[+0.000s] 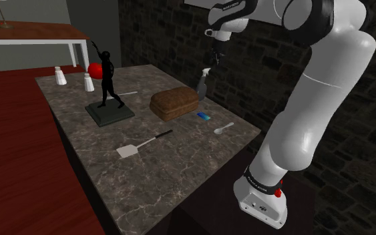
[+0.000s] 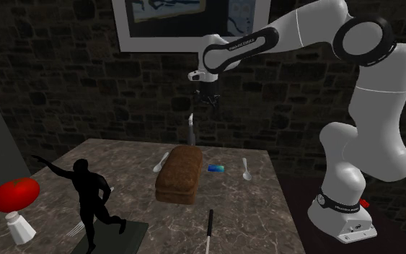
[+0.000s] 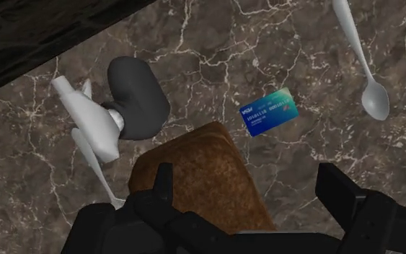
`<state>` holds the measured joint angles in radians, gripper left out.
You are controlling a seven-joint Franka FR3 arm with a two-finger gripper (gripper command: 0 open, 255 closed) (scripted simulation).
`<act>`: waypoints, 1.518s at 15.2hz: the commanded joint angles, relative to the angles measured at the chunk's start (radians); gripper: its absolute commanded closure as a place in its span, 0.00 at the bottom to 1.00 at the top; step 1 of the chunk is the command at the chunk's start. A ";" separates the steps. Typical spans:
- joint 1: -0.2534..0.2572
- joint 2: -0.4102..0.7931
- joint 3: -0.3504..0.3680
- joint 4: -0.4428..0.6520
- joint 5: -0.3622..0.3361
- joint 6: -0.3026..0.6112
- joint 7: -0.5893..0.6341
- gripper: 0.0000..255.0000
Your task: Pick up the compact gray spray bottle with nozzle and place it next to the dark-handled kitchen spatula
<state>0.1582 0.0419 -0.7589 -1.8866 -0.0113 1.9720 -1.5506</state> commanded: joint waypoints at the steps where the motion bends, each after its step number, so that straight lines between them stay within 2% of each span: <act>1: -0.025 0.108 -0.009 0.071 0.085 0.012 -0.129 0.00; 4: -0.093 0.258 0.018 0.204 0.193 -0.003 -0.281 0.00; 7: -0.173 0.395 0.065 0.355 0.272 -0.032 -0.400 0.00; 15: -0.183 0.428 0.082 0.299 0.296 0.052 -0.416 0.00; 23: -0.183 0.428 0.082 0.300 0.296 0.052 -0.416 0.00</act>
<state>-0.0245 0.4702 -0.6767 -1.5871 0.2844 2.0238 -1.9668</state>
